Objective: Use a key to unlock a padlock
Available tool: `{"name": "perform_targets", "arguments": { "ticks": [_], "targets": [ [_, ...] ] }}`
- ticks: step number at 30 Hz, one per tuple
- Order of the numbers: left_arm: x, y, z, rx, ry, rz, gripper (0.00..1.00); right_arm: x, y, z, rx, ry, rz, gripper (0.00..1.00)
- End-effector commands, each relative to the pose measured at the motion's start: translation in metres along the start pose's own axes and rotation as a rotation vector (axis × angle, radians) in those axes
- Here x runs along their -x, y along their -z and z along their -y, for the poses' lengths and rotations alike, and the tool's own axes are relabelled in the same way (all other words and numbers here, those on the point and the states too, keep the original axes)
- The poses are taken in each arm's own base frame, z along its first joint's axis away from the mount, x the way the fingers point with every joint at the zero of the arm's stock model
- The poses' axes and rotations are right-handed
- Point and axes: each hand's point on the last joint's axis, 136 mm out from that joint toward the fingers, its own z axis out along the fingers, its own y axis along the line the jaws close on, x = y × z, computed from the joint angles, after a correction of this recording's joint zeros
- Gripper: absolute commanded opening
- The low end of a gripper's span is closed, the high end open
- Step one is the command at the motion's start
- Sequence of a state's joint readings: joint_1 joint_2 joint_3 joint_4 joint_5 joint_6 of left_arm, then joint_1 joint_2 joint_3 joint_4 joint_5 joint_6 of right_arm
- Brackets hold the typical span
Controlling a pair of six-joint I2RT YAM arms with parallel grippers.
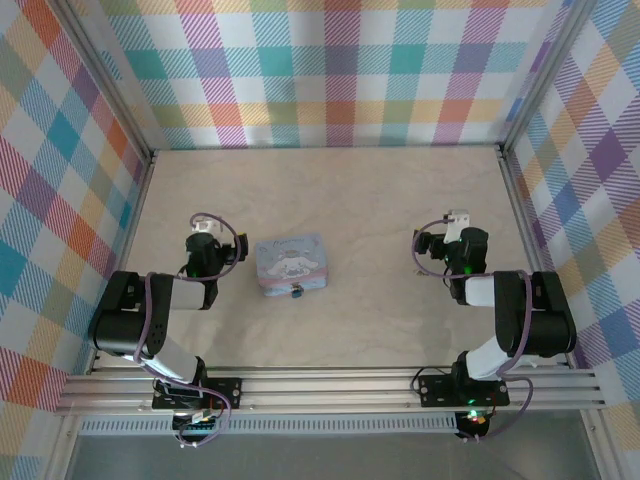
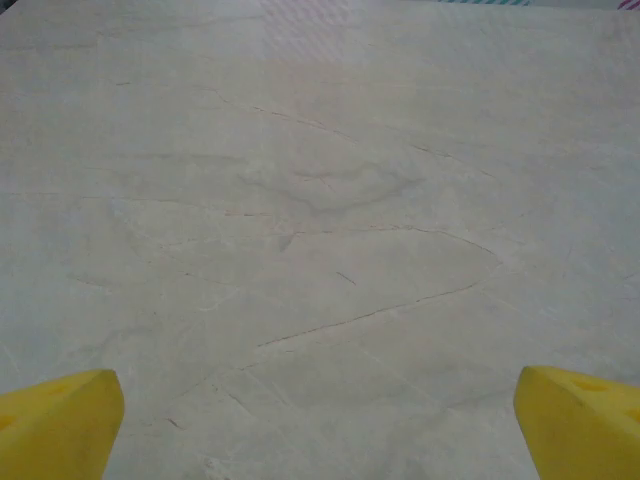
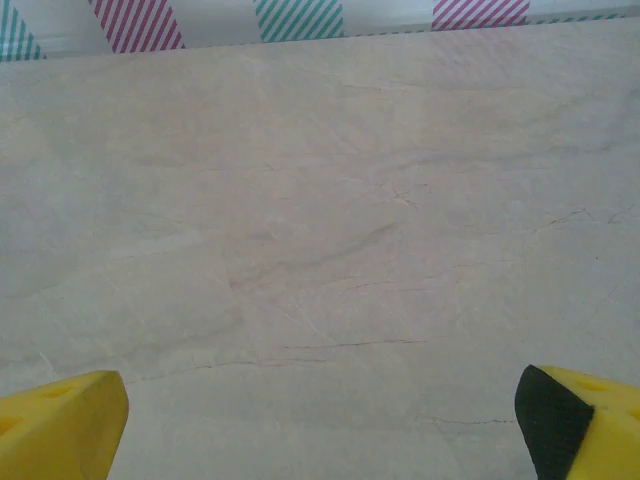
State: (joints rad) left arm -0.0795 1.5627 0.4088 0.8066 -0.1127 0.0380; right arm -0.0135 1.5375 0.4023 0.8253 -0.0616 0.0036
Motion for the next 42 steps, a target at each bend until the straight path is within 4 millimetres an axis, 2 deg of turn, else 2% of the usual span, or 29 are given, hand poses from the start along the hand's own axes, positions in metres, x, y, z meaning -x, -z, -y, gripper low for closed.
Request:
{"name": "perform_targets", "arguments": {
  "ticks": [1,22,27,32,34,37,39,42],
  "targets": [
    [0.005,-0.002,-0.002,-0.005,0.018,0.009,1.0,0.006,-0.001,-0.002,0.007,-0.006,0.018,1.0],
    [0.007,-0.001,-0.004,0.007,0.022,0.018,1.0,0.007,0.0,-0.001,0.005,-0.009,0.02,1.0],
    [0.031,0.021,-0.016,0.074,0.052,0.056,1.0,0.028,0.009,-0.003,0.0,-0.022,-0.046,1.0],
    [0.074,0.047,-0.02,0.096,0.158,0.097,1.0,0.051,0.027,-0.005,-0.026,-0.165,-0.152,1.0],
    [0.086,0.052,-0.014,0.071,0.234,0.051,1.0,0.051,0.037,-0.008,-0.032,-0.241,-0.237,1.0],
    [0.104,0.059,0.005,-0.03,0.341,0.001,1.0,0.046,0.055,-0.017,-0.038,-0.365,-0.362,0.98],
    [0.106,0.062,0.018,-0.098,0.413,-0.035,1.0,0.039,0.066,-0.023,-0.041,-0.45,-0.422,0.95],
    [0.104,0.067,0.038,-0.189,0.496,-0.092,1.0,0.016,0.083,-0.024,-0.108,-0.623,-0.497,0.9]
  ]
}}
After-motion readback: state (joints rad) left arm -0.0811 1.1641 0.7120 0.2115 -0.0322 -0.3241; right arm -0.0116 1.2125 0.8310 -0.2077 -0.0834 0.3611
